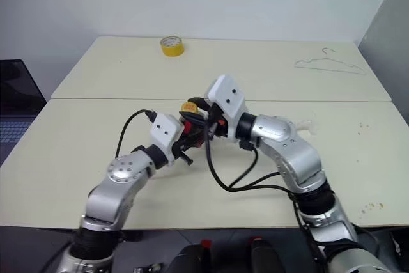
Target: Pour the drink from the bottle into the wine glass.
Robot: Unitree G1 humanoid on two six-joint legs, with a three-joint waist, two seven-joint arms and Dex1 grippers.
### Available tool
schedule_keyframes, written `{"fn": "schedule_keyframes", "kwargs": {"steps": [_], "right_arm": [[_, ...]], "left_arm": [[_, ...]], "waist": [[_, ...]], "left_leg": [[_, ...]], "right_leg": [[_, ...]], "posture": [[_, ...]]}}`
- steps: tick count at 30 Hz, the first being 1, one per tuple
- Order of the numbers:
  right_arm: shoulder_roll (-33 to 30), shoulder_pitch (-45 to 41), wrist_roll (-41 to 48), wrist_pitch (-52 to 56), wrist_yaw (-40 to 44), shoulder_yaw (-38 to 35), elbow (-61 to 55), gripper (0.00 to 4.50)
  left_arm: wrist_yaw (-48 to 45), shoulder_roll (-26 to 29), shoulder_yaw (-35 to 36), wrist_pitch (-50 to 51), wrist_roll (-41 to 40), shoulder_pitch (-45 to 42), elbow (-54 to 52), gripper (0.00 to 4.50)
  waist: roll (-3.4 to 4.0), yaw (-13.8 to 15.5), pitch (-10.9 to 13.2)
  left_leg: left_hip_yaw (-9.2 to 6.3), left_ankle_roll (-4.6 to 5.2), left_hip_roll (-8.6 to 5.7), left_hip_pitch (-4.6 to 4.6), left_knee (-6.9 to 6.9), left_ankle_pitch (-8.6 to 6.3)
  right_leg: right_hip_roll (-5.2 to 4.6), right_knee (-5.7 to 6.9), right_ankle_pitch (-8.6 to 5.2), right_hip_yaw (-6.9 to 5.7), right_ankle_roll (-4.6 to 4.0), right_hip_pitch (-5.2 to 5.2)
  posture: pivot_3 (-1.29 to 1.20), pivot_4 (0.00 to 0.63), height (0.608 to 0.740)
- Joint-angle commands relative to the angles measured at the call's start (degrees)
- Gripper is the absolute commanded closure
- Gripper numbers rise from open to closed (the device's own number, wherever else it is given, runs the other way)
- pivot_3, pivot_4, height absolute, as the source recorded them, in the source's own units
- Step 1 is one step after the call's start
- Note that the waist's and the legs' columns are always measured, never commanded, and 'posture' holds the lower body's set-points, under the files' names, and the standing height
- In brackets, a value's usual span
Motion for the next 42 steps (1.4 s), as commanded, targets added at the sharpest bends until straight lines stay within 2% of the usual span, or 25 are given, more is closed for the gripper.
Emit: {"fn": "schedule_keyframes", "kwargs": {"steps": [1,5,7,9,13,19,23,27,29,35,42], "right_arm": [[-4.4,-0.6,1.7,-7.6,10.5,-0.7,-1.2,3.27],[-7.3,-2.4,2.6,-13.5,18.7,-0.8,0.3,3.27],[-7.7,-3.0,2.5,-16.0,21.3,-0.5,0.8,3.27],[-7.9,-3.2,2.9,-16.7,22.6,-0.4,0.8,3.27],[-7.8,-2.7,4.5,-13.4,22.7,-0.6,-0.3,3.27],[-5.9,-1.5,6.7,-6.2,16.2,-2.6,-1.3,1.25],[-3.1,-1.3,7.8,0.2,8.5,-4.7,-2.3,0.00],[2.8,0.2,7.8,7.6,-3.5,-6.0,-3.1,0.00],[4.8,0.8,6.1,9.1,-7.6,-5.3,-3.4,0.00],[10.1,1.0,4.0,9.6,-14.3,-3.8,-2.3,0.00],[12.5,0.0,3.2,8.0,-15.8,-4.1,-0.7,0.00]], "left_arm": [[-10.7,6.3,5.2,2.7,-9.0,-1.6,-3.2,3.78],[-20.9,14.9,4.8,3.8,-13.2,0.3,-2.3,3.80],[-23.6,17.2,4.7,4.2,-14.9,1.4,-2.4,3.81],[-24.2,17.9,4.7,3.7,-15.6,2.1,-2.3,3.81],[-20.7,15.2,5.3,2.8,-15.5,2.3,-1.9,3.81],[-13.0,9.1,5.4,3.0,-15.2,3.9,-4.2,3.88],[-3.7,3.1,5.5,2.4,-12.7,3.7,-5.6,3.88],[8.0,-3.5,3.3,-1.4,-4.4,1.7,-5.0,3.88],[10.9,-4.4,1.1,-3.8,0.7,1.7,-4.6,3.88],[16.0,-6.4,-0.8,-5.2,7.0,1.6,-3.5,3.88],[17.2,-7.1,-0.7,-4.8,9.2,1.3,-3.1,3.88]], "waist": [[-0.03,0.0,0.0],[0.03,-0.2,0.1],[0.04,-0.2,0.1],[0.03,0.0,0.1],[0.02,0.2,0.1],[0.01,0.2,0.1],[0.01,0.2,0.1],[-0.01,0.3,0.1],[-0.01,0.3,0.1],[0.00,0.2,0.1],[0.00,0.2,0.1]], "left_leg": [[-0.01,0.00,0.00,0.00,0.01,0.00],[-0.01,0.02,0.05,0.03,-0.03,-0.01],[-0.01,0.02,0.05,0.03,-0.02,-0.01],[-0.02,0.02,0.05,0.03,-0.02,-0.01],[-0.04,0.02,0.04,0.01,0.02,-0.01],[-0.05,0.02,0.04,0.00,0.02,-0.01],[-0.06,0.01,0.05,0.00,0.03,-0.01],[-0.05,-0.01,0.04,0.00,0.03,0.00],[-0.05,-0.02,0.04,-0.01,0.02,0.01],[0.01,-0.18,0.02,-0.01,0.00,0.10],[0.02,-0.18,0.00,-0.01,0.00,0.10]], "right_leg": [[0.00,0.01,0.00,-0.02,0.00,0.00],[0.03,0.02,-0.01,-0.03,-0.01,0.01],[0.03,0.02,-0.01,-0.02,-0.02,0.01],[0.02,0.00,-0.01,-0.03,-0.02,0.02],[0.01,-0.01,-0.01,-0.03,-0.02,0.03],[0.00,0.00,-0.01,-0.01,-0.02,0.00],[0.00,0.02,0.00,0.00,-0.02,0.01],[-0.01,0.02,0.00,0.01,-0.02,0.00],[0.00,0.04,0.00,0.00,-0.03,-0.01],[0.00,0.05,0.00,0.06,-0.02,-0.05],[0.00,0.04,0.00,0.05,-0.02,-0.04]], "posture": [[0.00,0.150,0.740],[0.00,0.150,0.740],[0.00,0.150,0.740],[0.00,0.150,0.740],[0.00,0.150,0.740],[0.00,0.150,0.740],[0.00,0.150,0.740],[0.00,0.150,0.740],[0.00,0.150,0.740],[0.00,0.150,0.740],[0.00,0.150,0.740]]}}
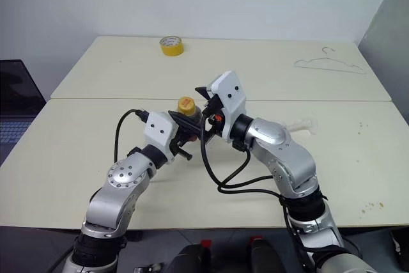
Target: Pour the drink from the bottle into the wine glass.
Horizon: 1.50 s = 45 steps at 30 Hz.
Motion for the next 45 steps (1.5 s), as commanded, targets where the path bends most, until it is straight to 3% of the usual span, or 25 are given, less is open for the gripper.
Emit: {"fn": "schedule_keyframes", "kwargs": {"steps": [1,13,17,27,35,38,43,45], "right_arm": [[1.0,-1.5,-0.1,-1.7,-0.6,-0.8,-0.7,0.00],[0.5,-1.2,1.1,-1.9,-0.1,-1.7,-1.7,0.00],[-0.4,-0.9,0.6,-1.9,0.4,-0.9,-1.8,0.95],[-1.2,-1.2,-1.9,-2.9,0.9,1.5,-1.4,4.49],[-0.8,-0.7,-0.9,-4.0,1.1,0.3,-1.9,4.50],[-1.0,-0.6,0.1,-3.5,1.5,-0.6,-2.1,3.90],[-2.2,-0.8,0.0,-1.5,2.6,0.5,-2.1,2.21],[-2.4,-0.7,-0.3,-1.1,2.7,1.0,-2.0,2.16]], "left_arm": [[0.9,-0.5,0.8,-1.5,1.1,-1.1,-1.5,3.88],[1.5,-0.7,1.9,-1.2,1.8,-1.0,-0.6,3.88],[1.6,-0.9,1.9,-1.3,1.9,-1.3,-0.3,3.88],[1.6,-1.2,1.9,-1.8,2.1,-2.1,0.3,3.88],[1.5,-1.2,2.1,-2.1,2.1,-2.1,0.5,3.88],[1.5,-1.1,2.3,-2.2,2.2,-2.0,0.7,3.88],[1.5,-1.1,2.3,-2.5,2.5,-2.1,0.8,3.88],[1.5,-1.1,2.3,-2.6,2.6,-2.1,0.8,3.88]], "waist": [[0.00,0.0,0.0],[0.00,0.0,0.0],[0.00,0.0,0.0],[0.00,0.0,0.0],[0.00,0.0,0.0],[0.00,0.0,0.0],[0.00,0.0,0.0],[0.00,0.0,0.0]], "left_leg": [[-0.01,0.00,0.00,0.00,0.00,0.00],[-0.02,0.00,0.01,0.00,0.00,0.00],[-0.01,0.00,0.01,0.00,0.00,0.00],[-0.01,0.00,0.01,0.00,0.00,0.00],[-0.02,0.00,0.01,0.00,0.00,0.00],[-0.02,-0.01,0.01,0.00,0.00,0.00],[-0.01,0.00,0.01,0.00,0.00,0.00],[-0.02,0.00,0.01,0.00,0.00,0.00]], "right_leg": [[0.00,0.00,0.00,-0.01,0.00,0.00],[0.00,0.01,0.00,-0.02,0.00,0.00],[0.00,0.01,0.00,-0.02,0.00,0.00],[0.00,0.00,0.00,-0.02,0.00,0.00],[0.00,0.00,0.00,-0.02,0.00,0.00],[0.00,0.01,0.00,-0.02,0.00,0.00],[0.00,0.00,0.00,-0.02,0.00,0.00],[0.00,0.00,0.00,-0.02,0.00,0.00]], "posture": [[0.00,0.150,0.740],[0.00,0.150,0.740],[0.00,0.150,0.740],[0.00,0.150,0.740],[0.00,0.150,0.740],[0.00,0.150,0.740],[0.00,0.150,0.740],[0.00,0.150,0.740]]}}
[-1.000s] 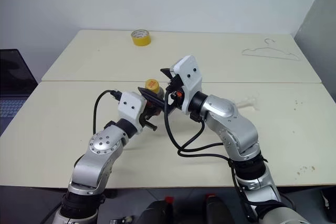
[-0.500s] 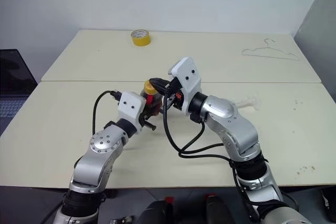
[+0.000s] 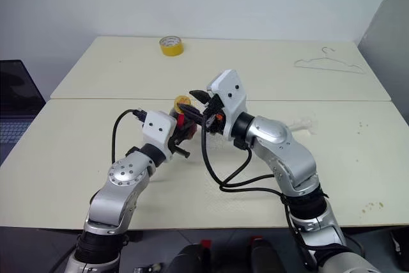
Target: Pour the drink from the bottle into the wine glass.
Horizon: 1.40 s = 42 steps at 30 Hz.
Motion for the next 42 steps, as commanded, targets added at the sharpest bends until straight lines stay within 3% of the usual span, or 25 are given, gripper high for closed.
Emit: {"fn": "schedule_keyframes", "kwargs": {"steps": [1,19,23,27,33,37,42], "right_arm": [[-0.1,-0.2,0.5,0.3,0.6,0.6,-2.3,2.16],[0.8,-1.1,-1.4,-1.1,-0.7,0.4,-1.0,2.16],[0.7,-1.4,-1.9,-2.3,-0.3,-0.2,-0.3,3.13],[-0.2,-1.7,-2.1,-3.6,1.1,-0.2,0.0,3.24],[-5.7,-2.2,-3.0,-9.7,8.7,0.6,0.1,3.24],[-11.6,-2.6,-3.2,-17.8,18.1,0.7,1.9,3.24],[-16.1,-4.1,-2.1,-26.8,29.6,0.6,5.0,3.24]], "left_arm": [[0.4,-0.1,1.0,-2.4,0.6,-1.4,-1.8,3.88],[0.1,0.1,0.9,-2.4,0.9,-1.0,-2.0,3.88],[-0.3,0.4,1.0,-2.3,0.7,-0.7,-2.2,3.88],[-1.8,1.5,1.3,-1.6,0.0,-0.5,-2.7,3.89],[-13.3,7.5,4.5,3.6,-9.9,0.2,-5.2,3.89],[-24.8,15.0,8.0,7.8,-19.2,0.7,-4.5,3.89],[-36.8,25.1,8.4,8.2,-23.4,2.3,-1.3,3.89]], "waist": [[0.00,0.0,0.0],[0.00,0.0,0.0],[0.00,0.0,0.0],[0.00,0.0,0.0],[0.00,-0.1,0.0],[0.01,-0.2,0.0],[0.02,-0.2,0.0]], "left_leg": [[0.00,0.00,0.00,0.00,0.00,0.00],[0.00,0.00,0.00,0.00,0.00,0.00],[-0.01,0.00,0.00,0.00,0.00,0.00],[0.00,0.00,0.00,0.00,0.00,0.00],[-0.01,0.00,0.00,0.00,-0.01,0.00],[0.00,0.01,0.01,0.00,-0.01,-0.01],[-0.02,0.19,0.04,0.03,-0.02,-0.11]], "right_leg": [[0.00,0.00,0.00,0.00,0.00,0.00],[0.00,0.00,0.00,-0.01,0.00,0.00],[0.00,0.00,0.00,-0.01,0.00,0.00],[0.00,0.00,0.00,-0.01,0.00,0.00],[0.00,-0.01,0.00,-0.03,0.00,0.00],[0.00,-0.04,0.00,-0.04,0.01,0.01],[0.02,-0.03,-0.01,-0.07,0.00,0.03]], "posture": [[0.00,0.150,0.740],[0.00,0.150,0.740],[0.00,0.150,0.740],[0.00,0.150,0.740],[0.00,0.150,0.740],[0.00,0.150,0.740],[0.00,0.150,0.740]]}}
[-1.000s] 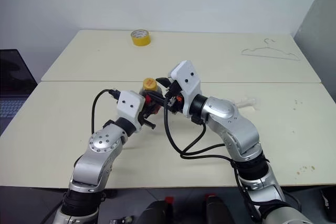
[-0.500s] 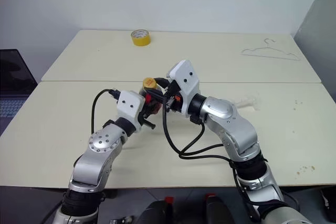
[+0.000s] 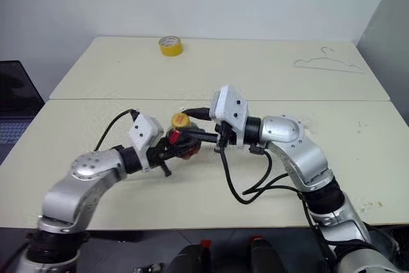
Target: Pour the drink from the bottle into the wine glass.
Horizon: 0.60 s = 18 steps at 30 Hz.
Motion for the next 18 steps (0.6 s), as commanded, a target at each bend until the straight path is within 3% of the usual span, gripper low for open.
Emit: {"fn": "schedule_keyframes", "kwargs": {"steps": [1,8,13,18], "right_arm": [[-4.4,-2.6,-1.2,-9.3,7.0,-3.6,1.5,3.24],[-6.7,-2.7,-2.8,-21.0,15.0,-2.4,6.9,3.24],[-7.2,-2.4,-0.7,-17.5,16.2,-2.4,6.1,3.24],[-6.1,-1.3,0.6,-13.3,12.8,-3.5,3.7,1.42]], "left_arm": [[-8.3,6.0,3.3,0.4,-3.5,2.2,2.5,3.89],[-11.3,7.2,2.9,-1.4,-4.4,2.4,4.7,3.89],[-9.4,4.7,3.3,-1.5,-5.3,3.6,3.8,3.89],[-4.6,0.5,3.7,-0.2,-6.2,4.9,1.1,3.95]], "waist": [[0.01,0.0,0.0],[0.01,0.1,0.0],[0.01,0.1,0.0],[-0.01,0.2,0.1]], "left_leg": [[0.01,0.01,0.00,0.00,0.00,0.00],[-0.02,0.01,0.00,0.00,0.03,-0.01],[0.00,0.01,0.00,-0.01,0.03,-0.01],[-0.02,0.02,0.01,-0.01,0.03,-0.01]], "right_leg": [[0.00,0.00,0.00,0.00,0.00,0.00],[-0.01,-0.03,0.00,0.00,0.00,0.03],[-0.02,-0.03,0.00,0.03,0.00,0.02],[-0.02,-0.01,0.00,0.02,0.00,0.01]], "posture": [[0.00,0.150,0.740],[0.00,0.150,0.740],[0.00,0.150,0.740],[0.00,0.150,0.740]]}}
